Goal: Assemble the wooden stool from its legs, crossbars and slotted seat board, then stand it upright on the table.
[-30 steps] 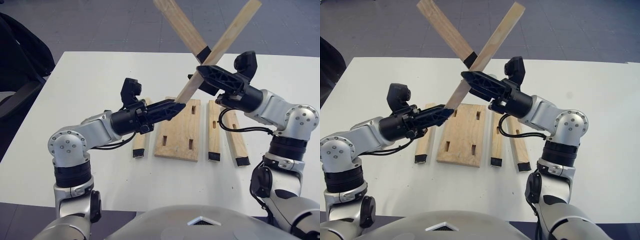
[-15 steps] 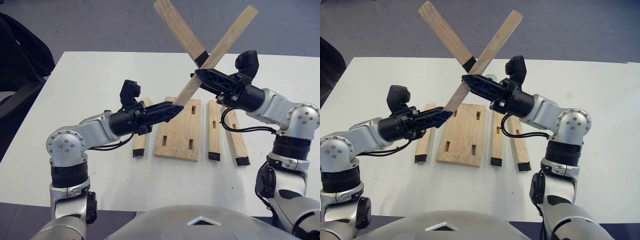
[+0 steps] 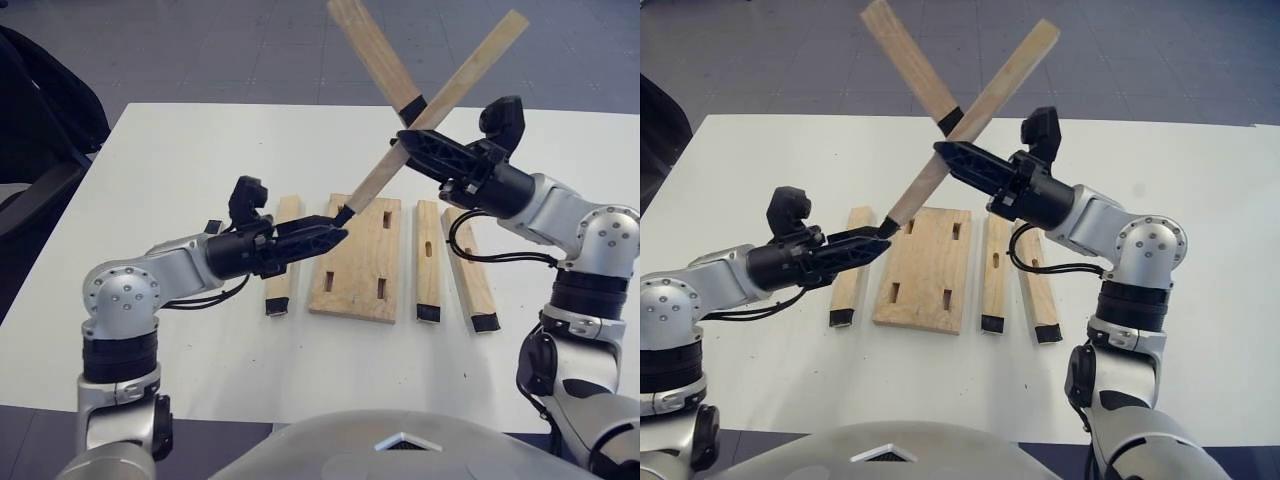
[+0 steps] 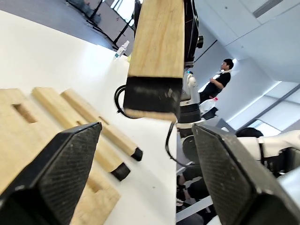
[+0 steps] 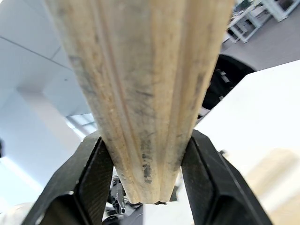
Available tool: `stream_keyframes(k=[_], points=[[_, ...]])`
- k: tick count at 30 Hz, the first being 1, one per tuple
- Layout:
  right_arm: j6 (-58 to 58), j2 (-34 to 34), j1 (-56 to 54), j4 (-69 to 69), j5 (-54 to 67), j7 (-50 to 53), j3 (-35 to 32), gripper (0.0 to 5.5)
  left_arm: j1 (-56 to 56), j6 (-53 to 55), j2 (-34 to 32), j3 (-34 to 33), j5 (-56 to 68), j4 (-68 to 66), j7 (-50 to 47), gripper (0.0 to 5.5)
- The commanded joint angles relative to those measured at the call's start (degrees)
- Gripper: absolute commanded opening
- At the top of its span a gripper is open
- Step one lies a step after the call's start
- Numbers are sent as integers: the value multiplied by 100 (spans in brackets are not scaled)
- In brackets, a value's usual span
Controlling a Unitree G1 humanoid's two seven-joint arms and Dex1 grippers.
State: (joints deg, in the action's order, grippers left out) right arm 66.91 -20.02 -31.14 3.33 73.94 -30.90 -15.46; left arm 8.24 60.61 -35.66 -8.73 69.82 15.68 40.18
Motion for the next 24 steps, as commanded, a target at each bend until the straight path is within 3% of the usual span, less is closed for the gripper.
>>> stream_keyframes(k=[1, 7, 11, 17, 21, 24], points=[[-722, -500, -193, 316, -1010, -603, 265, 202, -93, -844, -463, 536, -1746, -156, -146, 356], [-1075, -568, -92, 299, -1789, -1157, 729, 202, 51, -1475, -249, 2405, -4242, 715, -1201, 356], [-1001, -540, -32, 138, -1823, -1241, 706, 202, 142, -1807, -801, 3222, -5705, 750, -1266, 356], [-987, -502, 81, 0, -1900, -1263, 743, 202, 82, -1937, -919, 3561, -6181, 1081, -748, 356], [-970, -495, 137, -67, -1927, -1267, 764, 202, 68, -1810, -858, 3360, -6147, 1142, -608, 356], [-967, -489, 155, -87, -1934, -1261, 765, 202, 121, -1915, -1157, 3513, -6478, 1046, -404, 356]])
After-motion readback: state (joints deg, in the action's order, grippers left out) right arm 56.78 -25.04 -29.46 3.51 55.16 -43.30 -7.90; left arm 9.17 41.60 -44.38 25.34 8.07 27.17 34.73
